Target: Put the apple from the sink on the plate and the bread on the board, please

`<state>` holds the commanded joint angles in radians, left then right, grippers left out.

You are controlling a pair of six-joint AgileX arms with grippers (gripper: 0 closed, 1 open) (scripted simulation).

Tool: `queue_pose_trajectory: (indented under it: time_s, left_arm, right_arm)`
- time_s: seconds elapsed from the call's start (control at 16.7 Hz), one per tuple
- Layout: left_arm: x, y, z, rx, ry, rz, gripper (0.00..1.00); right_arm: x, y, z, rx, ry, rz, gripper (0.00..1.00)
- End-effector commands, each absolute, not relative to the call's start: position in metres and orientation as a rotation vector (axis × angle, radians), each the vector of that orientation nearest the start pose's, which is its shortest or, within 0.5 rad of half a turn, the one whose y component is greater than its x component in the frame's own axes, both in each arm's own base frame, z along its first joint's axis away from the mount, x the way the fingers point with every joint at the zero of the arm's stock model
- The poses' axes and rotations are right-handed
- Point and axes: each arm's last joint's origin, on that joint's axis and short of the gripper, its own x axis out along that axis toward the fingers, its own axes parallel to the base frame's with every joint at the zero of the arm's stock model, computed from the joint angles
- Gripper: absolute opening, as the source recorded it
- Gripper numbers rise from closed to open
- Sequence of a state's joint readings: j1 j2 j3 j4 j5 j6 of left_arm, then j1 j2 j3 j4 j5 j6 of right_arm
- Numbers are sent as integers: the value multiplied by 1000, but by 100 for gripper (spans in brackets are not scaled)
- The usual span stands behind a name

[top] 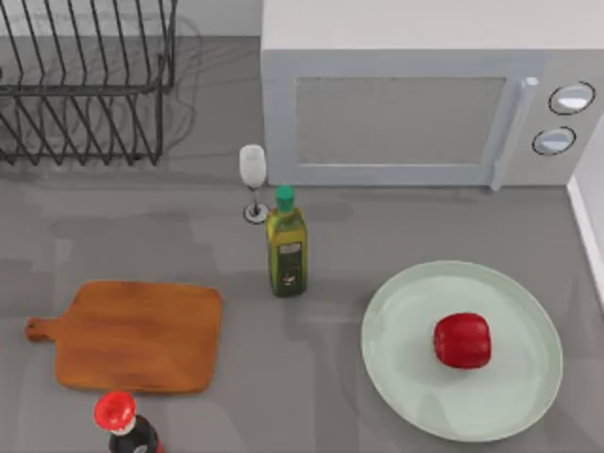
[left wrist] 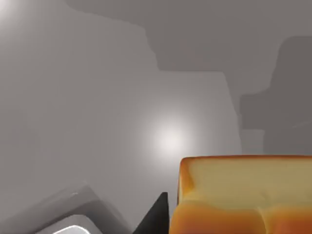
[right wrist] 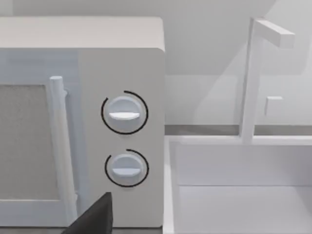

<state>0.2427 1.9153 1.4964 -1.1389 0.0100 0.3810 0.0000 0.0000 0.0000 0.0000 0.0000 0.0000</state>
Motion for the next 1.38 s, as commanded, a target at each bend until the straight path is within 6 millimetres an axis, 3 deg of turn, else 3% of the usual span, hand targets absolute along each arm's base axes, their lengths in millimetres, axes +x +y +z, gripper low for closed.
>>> queue_pose_trajectory:
  time_s: [0.12, 0.36, 0.48, 0.78, 1.02, 1.2, 1.38]
  left_arm:
    - [352, 90, 214, 102, 1545, -105, 0]
    - [352, 90, 212, 102, 1548, -105, 0]
    - [351, 80, 210, 97, 1550, -101, 0]
    - [341, 14, 199, 73, 1570, -84, 0]
    - [330, -25, 201, 38, 1527, -43, 0]
    - [310, -68, 190, 22, 1554, -27, 0]
    - [290, -90, 184, 11, 1554, -15, 0]
  right_arm:
    - [106, -1, 160, 0, 0, 0, 100]
    - [106, -1, 160, 0, 0, 0, 100]
    - [106, -1, 160, 0, 0, 0, 100]
    - [106, -1, 160, 0, 0, 0, 100]
    - [106, -1, 160, 0, 0, 0, 100]
    - [106, -1, 160, 0, 0, 0, 100]
    - [106, -1, 160, 0, 0, 0, 100]
